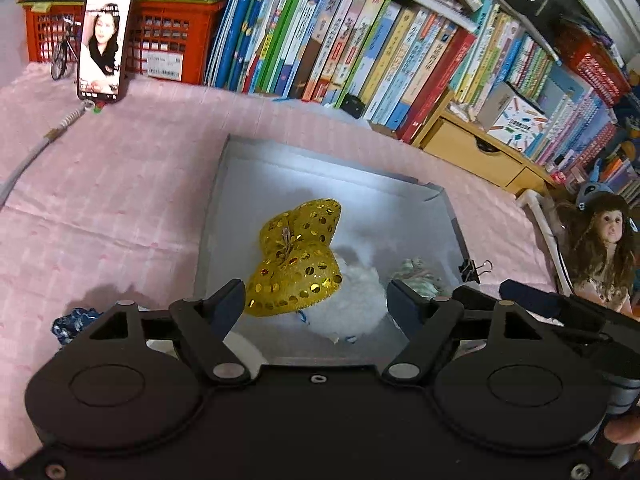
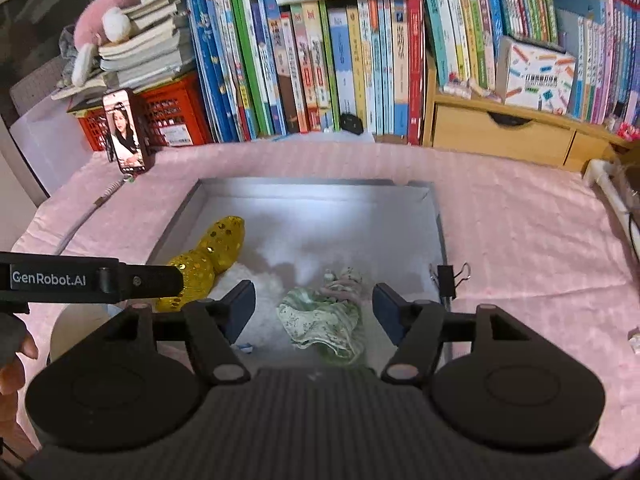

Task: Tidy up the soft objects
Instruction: 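Open the left tool to drop the bow while the right tool releases the cloth into the tray, then withdraw both tools back from the tray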

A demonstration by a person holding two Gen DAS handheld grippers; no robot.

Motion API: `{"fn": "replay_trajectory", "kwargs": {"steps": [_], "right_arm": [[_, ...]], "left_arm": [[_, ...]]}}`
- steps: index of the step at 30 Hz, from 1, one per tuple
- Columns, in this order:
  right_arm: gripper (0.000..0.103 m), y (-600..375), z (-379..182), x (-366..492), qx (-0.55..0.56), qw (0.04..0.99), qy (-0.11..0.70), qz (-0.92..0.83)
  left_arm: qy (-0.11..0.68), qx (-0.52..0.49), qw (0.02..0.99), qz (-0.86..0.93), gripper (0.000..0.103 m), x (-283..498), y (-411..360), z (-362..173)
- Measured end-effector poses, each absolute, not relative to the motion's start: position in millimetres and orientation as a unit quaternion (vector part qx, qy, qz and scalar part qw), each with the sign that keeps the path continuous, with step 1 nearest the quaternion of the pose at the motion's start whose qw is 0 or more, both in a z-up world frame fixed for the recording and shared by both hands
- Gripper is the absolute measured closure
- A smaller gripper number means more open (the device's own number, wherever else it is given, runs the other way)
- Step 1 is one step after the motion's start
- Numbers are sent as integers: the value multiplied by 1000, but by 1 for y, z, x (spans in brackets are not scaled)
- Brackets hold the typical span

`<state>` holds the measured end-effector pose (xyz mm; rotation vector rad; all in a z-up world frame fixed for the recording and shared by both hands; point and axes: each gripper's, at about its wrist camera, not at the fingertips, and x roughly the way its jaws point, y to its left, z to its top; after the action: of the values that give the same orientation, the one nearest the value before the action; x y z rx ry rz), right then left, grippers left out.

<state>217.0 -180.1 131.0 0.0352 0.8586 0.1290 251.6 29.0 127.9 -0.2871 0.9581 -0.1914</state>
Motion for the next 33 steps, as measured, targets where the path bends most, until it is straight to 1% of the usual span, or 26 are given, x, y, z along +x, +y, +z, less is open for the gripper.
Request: {"fn": "replay_trajectory", "kwargs": {"steps": [7,10,17,24,33], "right_arm": [[22,-185,145,189,14,922,379,74],[19,-188,149,173,16,930,358,82],[16,-189,154,134,8,945,314,91],[16,-194,144,100,15,954,287,89],[15,-187,123,66,-12,962,260,77]], "left_arm": [[433,-128,885,-114,25,221,33,135],[424,-123,888,-126,24,205,34,134],[398,-114,898,-146,24,170,35,129],[351,-82,919,-158,22,128,32,124],[298,-43,944,-136,19,87,39,106]]}}
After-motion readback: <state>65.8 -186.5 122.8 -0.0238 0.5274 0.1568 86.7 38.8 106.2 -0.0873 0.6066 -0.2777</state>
